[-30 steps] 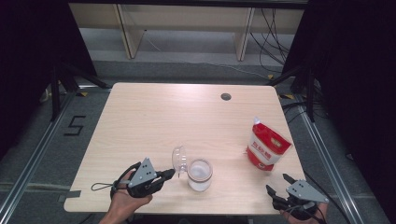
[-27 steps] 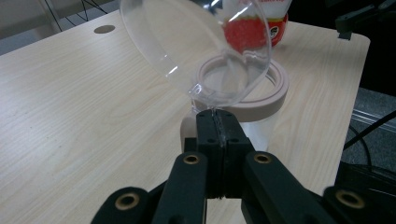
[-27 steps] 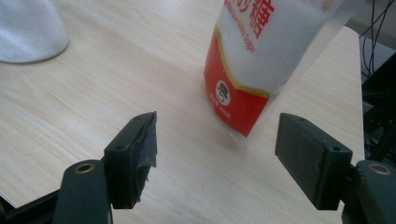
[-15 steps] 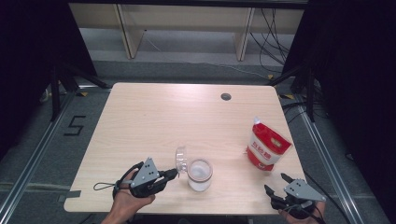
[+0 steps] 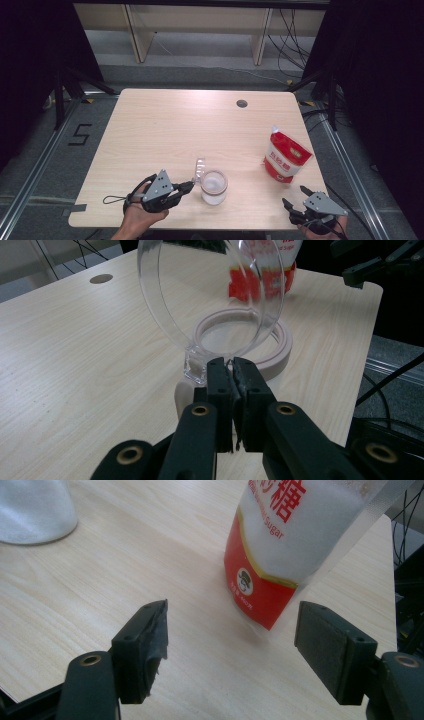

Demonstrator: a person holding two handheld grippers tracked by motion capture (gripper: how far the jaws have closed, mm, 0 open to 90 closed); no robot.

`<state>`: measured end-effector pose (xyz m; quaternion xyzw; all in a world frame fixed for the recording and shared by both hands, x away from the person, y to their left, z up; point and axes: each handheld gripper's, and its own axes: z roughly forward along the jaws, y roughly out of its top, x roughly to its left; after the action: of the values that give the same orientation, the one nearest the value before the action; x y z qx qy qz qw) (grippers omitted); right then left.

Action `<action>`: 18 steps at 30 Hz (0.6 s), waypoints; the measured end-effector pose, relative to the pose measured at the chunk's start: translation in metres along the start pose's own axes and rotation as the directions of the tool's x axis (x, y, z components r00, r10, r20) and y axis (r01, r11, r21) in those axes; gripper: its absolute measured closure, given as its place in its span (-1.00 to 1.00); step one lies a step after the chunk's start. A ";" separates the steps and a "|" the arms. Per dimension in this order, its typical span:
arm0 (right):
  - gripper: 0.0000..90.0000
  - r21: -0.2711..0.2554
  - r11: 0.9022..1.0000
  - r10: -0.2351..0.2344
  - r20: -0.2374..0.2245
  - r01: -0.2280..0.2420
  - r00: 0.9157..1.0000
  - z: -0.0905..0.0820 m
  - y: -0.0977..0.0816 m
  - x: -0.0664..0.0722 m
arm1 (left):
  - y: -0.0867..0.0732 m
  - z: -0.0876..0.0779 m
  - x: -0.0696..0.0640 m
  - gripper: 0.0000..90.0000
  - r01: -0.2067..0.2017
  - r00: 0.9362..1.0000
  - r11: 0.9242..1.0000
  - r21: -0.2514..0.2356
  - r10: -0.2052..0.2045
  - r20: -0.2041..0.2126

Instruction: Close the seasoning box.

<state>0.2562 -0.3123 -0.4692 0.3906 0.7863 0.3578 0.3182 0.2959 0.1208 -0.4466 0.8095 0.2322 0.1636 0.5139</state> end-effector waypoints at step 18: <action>-0.32 -0.004 1.000 0.001 -0.007 -0.001 1.000 0.000 0.000 0.000 | -0.004 -0.009 0.004 0.13 0.071 0.997 0.997 0.014 -0.071 -0.001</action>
<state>0.2565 -0.3121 -0.4694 0.3889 0.7865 0.3610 0.3160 0.2945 0.1310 -0.4464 0.8044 0.2620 0.1437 0.5135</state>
